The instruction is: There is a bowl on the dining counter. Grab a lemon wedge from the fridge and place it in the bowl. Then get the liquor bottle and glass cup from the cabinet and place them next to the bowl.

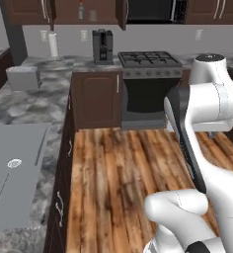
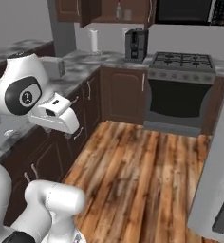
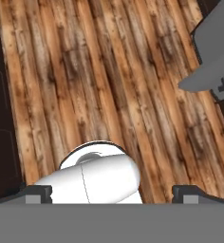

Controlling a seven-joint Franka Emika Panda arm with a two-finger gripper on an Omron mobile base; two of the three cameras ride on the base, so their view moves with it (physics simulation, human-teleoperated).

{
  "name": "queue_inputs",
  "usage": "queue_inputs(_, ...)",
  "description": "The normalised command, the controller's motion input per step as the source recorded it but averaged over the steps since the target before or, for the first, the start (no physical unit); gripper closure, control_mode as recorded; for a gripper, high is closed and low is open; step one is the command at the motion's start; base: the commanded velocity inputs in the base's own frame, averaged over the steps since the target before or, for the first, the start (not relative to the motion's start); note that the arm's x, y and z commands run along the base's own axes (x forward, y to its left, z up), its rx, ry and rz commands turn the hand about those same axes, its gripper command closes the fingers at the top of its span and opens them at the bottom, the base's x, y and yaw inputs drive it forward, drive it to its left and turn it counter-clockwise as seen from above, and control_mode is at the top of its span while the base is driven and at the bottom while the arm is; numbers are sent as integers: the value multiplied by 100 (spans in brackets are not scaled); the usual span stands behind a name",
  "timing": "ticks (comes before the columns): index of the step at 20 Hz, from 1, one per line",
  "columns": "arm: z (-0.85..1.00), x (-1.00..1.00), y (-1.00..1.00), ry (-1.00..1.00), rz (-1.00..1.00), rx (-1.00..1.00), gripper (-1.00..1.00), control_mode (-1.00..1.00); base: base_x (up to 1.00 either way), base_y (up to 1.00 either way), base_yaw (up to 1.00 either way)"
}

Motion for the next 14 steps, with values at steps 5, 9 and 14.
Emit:
queue_inputs(5, 0, 0, 0, 0, 0, 0, -100, 100, 100, 0, 2)
queue_inputs(9, 0, 0, 0, 0, 0, 0, -100, 100, 100, 0, 1)
queue_inputs(14, 0, 0, 0, 0, 0, 0, -100, 100, 100, 1, 1)
